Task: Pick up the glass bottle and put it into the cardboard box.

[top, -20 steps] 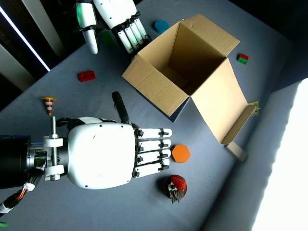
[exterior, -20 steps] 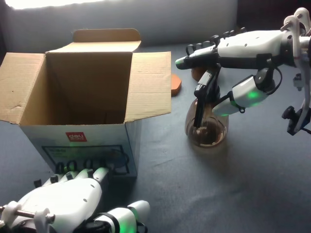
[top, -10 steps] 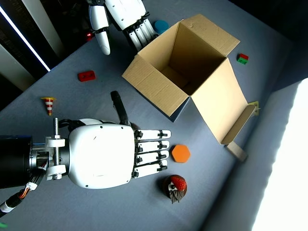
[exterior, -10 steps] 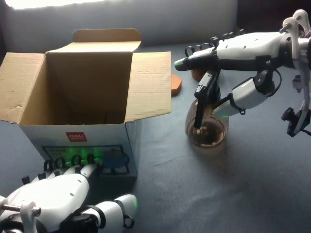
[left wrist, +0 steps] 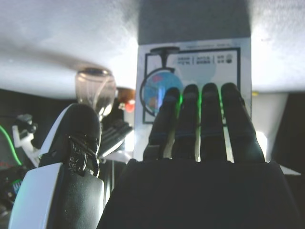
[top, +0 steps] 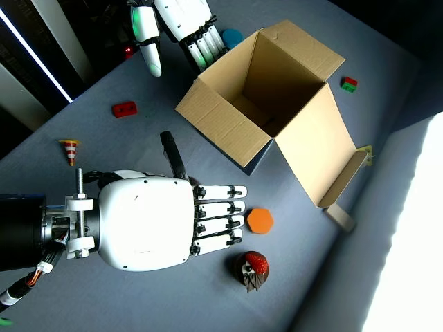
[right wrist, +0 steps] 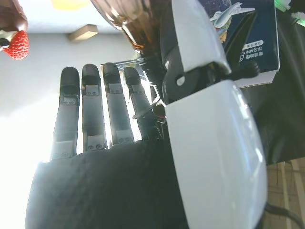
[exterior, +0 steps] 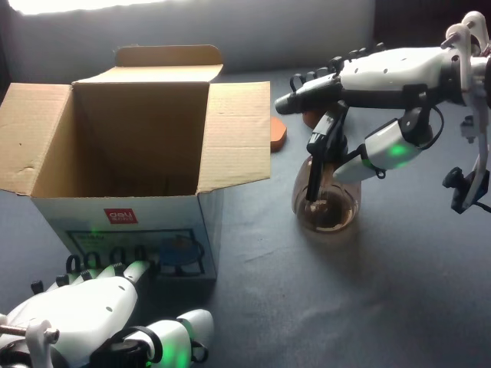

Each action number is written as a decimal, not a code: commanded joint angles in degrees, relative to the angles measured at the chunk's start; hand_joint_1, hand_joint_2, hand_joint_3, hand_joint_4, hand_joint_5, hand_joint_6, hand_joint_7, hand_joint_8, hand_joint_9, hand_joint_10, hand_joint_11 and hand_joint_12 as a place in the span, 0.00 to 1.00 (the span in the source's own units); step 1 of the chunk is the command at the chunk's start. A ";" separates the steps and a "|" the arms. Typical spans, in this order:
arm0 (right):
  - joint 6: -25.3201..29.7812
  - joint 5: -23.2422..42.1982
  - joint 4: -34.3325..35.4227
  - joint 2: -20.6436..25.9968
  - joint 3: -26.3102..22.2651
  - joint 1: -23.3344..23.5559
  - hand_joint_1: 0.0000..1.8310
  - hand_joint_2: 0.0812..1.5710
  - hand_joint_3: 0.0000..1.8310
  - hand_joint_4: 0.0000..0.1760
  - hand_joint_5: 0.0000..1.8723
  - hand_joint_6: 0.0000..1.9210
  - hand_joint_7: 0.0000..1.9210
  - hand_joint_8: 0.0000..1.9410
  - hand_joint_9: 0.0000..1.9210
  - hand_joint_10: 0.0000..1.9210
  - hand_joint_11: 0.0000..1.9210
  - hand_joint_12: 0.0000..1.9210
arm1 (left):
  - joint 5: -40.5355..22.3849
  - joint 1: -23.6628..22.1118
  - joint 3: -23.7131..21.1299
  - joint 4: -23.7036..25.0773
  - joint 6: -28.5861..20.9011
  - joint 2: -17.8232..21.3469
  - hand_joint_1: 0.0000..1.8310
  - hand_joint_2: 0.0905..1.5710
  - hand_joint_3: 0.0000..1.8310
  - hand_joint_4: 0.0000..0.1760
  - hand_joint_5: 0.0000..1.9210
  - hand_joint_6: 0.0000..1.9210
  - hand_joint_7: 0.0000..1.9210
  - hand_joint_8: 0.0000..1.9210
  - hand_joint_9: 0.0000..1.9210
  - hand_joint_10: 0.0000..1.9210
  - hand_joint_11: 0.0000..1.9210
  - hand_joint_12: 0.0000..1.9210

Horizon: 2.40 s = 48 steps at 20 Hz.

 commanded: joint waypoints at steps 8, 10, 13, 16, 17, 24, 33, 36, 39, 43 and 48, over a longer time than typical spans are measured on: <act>0.33 0.69 1.14 0.63 0.11 0.90 0.68 0.69 0.00 0.00 0.47 0.56 0.58 0.45 0.49 0.50 0.31 0.79 | -1.97 0.82 -1.65 4.71 -0.71 0.69 0.00 0.79 0.00 0.00 0.02 0.00 0.02 0.00 0.00 0.00 0.00 0.00; 0.16 0.72 1.13 0.75 0.10 0.94 0.68 0.69 0.00 0.00 0.48 0.56 0.58 0.46 0.50 0.51 0.32 0.79 | -1.90 0.84 -1.81 4.72 -1.25 1.01 0.00 0.79 0.00 0.00 0.02 0.00 0.02 0.00 0.00 0.00 0.00 0.00; -0.85 0.75 1.13 1.48 -0.36 1.10 0.67 0.69 0.00 0.00 0.48 0.57 0.56 0.47 0.49 0.50 0.31 0.79 | -1.86 1.17 -1.81 6.01 -1.73 1.16 0.00 0.79 0.00 0.00 0.02 0.00 0.02 0.00 0.00 0.00 0.00 0.00; -2.91 0.28 1.15 3.98 -2.59 2.53 0.68 0.69 0.00 0.00 0.48 0.55 0.57 0.49 0.50 0.50 0.32 0.76 | -0.84 2.08 -1.65 7.10 -3.45 1.53 0.00 0.79 0.00 0.00 0.02 0.00 0.02 0.00 0.00 0.00 0.00 0.00; -3.08 0.29 1.16 4.92 -3.33 3.35 0.67 0.69 0.00 0.00 0.48 0.56 0.57 0.48 0.50 0.49 0.32 0.77 | -0.84 2.11 -1.73 7.10 -3.55 1.83 0.00 0.79 0.00 0.00 0.02 0.00 0.02 0.00 0.00 0.00 0.00 0.00; -2.94 0.48 1.19 10.72 -6.18 9.71 0.74 0.69 0.00 0.00 0.46 0.57 0.56 0.46 0.46 0.61 0.32 0.78 | -0.68 2.49 -1.97 7.09 -4.03 2.11 0.00 0.79 0.00 0.00 0.02 0.00 0.02 0.00 0.00 0.00 0.00 0.00; 0.01 3.32 4.22 13.38 -6.35 16.75 0.67 0.69 0.00 0.00 0.47 0.57 0.57 0.47 0.49 0.51 0.32 0.79 | -0.19 2.61 -2.40 7.10 -4.44 2.11 0.00 0.79 0.00 0.00 0.02 0.00 0.02 0.00 0.00 0.00 0.00 0.00; -8.87 7.01 16.48 13.41 -6.32 17.09 0.67 0.70 0.00 0.00 0.47 0.58 0.56 0.48 0.48 0.51 0.31 0.78 | -0.09 2.18 -2.51 7.10 -4.44 2.19 0.00 0.79 0.00 0.00 0.02 0.00 0.02 0.00 0.00 0.00 0.00 0.00; -19.30 12.13 29.26 13.40 -6.31 16.31 0.67 0.70 0.00 0.00 0.47 0.57 0.55 0.49 0.47 0.51 0.32 0.78 | 0.26 2.14 -2.51 7.10 -4.44 2.16 0.00 0.79 0.00 0.00 0.02 0.00 0.02 0.00 0.00 0.00 0.00 0.00; -28.19 16.90 40.90 12.79 -6.40 13.85 0.67 0.70 0.00 0.00 0.47 0.57 0.56 0.48 0.48 0.52 0.32 0.78 | 0.27 2.33 -2.47 7.13 -4.31 2.01 0.00 0.79 0.00 0.00 0.02 0.00 0.02 0.00 0.00 0.00 0.00 0.00; -34.43 18.81 49.10 9.55 -6.59 12.81 0.67 0.70 0.00 0.00 0.47 0.57 0.56 0.49 0.48 0.51 0.31 0.78 | 1.19 3.07 -1.75 9.51 -4.38 1.77 0.00 0.79 0.00 0.00 0.02 0.00 0.03 0.00 0.01 0.00 0.00 0.00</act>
